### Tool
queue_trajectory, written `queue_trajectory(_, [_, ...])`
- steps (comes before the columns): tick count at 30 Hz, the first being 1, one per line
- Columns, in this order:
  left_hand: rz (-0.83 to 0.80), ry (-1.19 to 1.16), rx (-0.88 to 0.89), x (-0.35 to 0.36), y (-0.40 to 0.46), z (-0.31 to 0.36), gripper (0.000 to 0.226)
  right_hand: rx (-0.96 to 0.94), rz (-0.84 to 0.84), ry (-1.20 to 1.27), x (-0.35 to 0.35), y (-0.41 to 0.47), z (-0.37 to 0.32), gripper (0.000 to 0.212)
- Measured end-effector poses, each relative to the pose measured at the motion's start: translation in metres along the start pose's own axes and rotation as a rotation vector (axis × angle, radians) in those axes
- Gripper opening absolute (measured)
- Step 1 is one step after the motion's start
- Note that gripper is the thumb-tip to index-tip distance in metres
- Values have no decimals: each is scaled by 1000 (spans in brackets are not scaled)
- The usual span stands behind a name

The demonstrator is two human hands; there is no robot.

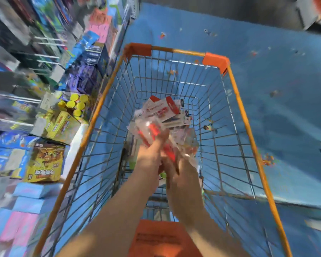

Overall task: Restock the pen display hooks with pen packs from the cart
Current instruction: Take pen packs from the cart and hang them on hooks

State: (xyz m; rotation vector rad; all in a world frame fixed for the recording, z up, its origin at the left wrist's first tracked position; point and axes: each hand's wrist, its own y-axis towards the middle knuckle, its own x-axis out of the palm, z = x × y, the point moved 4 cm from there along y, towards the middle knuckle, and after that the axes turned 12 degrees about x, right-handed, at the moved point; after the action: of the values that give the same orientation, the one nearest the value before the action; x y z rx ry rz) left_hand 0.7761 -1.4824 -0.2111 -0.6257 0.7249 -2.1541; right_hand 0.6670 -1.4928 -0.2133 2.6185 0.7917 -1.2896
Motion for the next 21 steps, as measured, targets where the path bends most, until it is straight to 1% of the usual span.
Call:
queue_trajectory(1, [15, 24, 4, -5, -4, -2, 84, -29, -42, -21, 1, -10, 1, 37])
queue_trajectory(2, [46, 28, 5, -10, -7, -7, 64, -63, -59, -101, 3, -17, 4, 38])
queue_trajectory(3, [97, 30, -8, -16, -8, -13, 46, -131, -67, -151, 5, -23, 7, 40])
queue_trajectory(4, [146, 25, -22, -23, -9, -17, 34, -243, -75, -179, 6, -28, 9, 46])
queue_trajectory(5, [189, 4, -38, -30, -10, -20, 27, -332, -108, -142, 3, -31, 8, 49])
queue_trajectory(6, [220, -19, -47, -37, -9, -21, 20, -389, -130, -91, -3, -30, 3, 50])
queue_trajectory(7, [244, -24, -42, -44, -7, -22, 15, -394, -146, -47, -10, -26, -4, 48])
queue_trajectory(8, [261, -13, -17, -52, -3, -23, 13, -355, -132, 6, -16, -21, -8, 44])
queue_trajectory(9, [263, 8, 4, -57, 2, -24, 16, -248, -103, 88, -18, -9, -7, 40])
queue_trajectory(11, [258, 64, 26, -67, 12, -28, 21, 53, -12, 276, -13, 30, 9, 33])
queue_trajectory(12, [263, 70, 19, -70, 18, -31, 23, 181, 14, 286, -5, 54, 19, 31])
queue_trajectory(13, [264, 59, 16, -72, 21, -31, 24, 234, 19, 208, 5, 77, 27, 30])
queue_trajectory(15, [265, 55, 5, -76, 31, -37, 19, 192, -52, 5, 30, 123, 36, 35])
queue_trajectory(17, [264, 39, 14, -80, 43, -45, 14, 114, -121, -131, 55, 167, 40, 53])
queue_trajectory(18, [263, 20, 32, -83, 49, -50, 14, 28, -133, -215, 65, 188, 39, 61])
queue_trajectory(19, [255, 0, 60, -86, 55, -56, 17, -90, -144, -322, 76, 206, 36, 68])
queue_trajectory(20, [242, -2, 79, -89, 61, -62, 25, -209, -180, -434, 88, 223, 34, 71])
queue_trajectory(21, [226, 20, 87, -92, 65, -67, 39, -272, -249, -533, 99, 239, 32, 73])
